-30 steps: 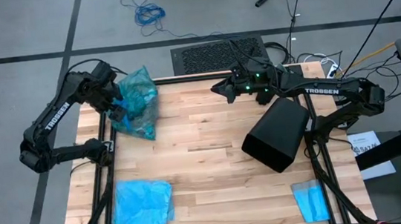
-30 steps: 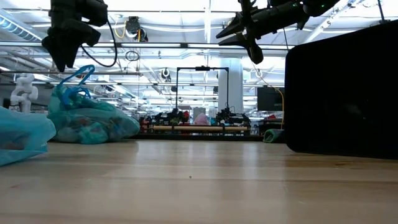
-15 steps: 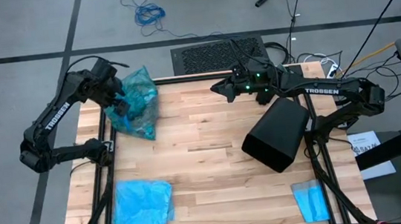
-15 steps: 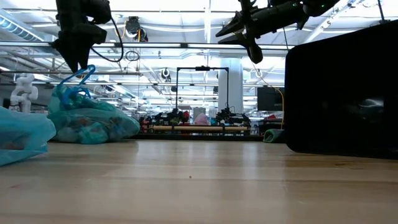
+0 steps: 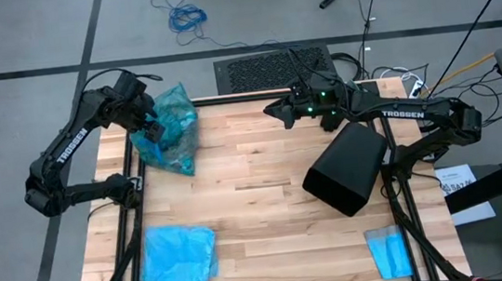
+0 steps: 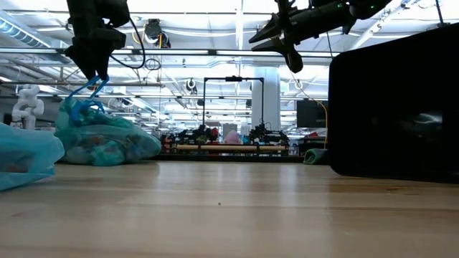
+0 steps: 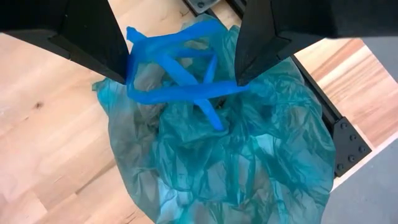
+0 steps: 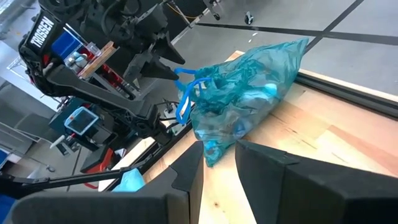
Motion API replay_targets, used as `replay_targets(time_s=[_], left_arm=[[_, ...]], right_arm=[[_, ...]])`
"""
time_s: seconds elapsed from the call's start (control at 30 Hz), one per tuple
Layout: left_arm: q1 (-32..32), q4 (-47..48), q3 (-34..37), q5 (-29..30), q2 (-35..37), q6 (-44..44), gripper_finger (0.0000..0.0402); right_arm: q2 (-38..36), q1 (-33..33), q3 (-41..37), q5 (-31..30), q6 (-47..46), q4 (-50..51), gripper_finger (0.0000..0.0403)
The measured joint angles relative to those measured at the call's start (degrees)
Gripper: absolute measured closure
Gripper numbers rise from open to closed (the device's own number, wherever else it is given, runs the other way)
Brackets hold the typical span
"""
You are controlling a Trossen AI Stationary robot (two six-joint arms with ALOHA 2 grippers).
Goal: Place trash/remove bag and relplace
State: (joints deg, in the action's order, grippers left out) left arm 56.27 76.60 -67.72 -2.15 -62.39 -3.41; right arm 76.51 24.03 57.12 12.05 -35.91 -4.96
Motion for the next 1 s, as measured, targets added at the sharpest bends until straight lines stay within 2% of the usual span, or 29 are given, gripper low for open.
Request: replay_targets(time_s=[1.0], left_arm=[[0.0, 0.0, 0.0, 0.0, 0.0, 0.0, 0.0127]], right_arm=[[0.0, 0.0, 0.0, 0.3, 1.8, 0.0, 0.0316]])
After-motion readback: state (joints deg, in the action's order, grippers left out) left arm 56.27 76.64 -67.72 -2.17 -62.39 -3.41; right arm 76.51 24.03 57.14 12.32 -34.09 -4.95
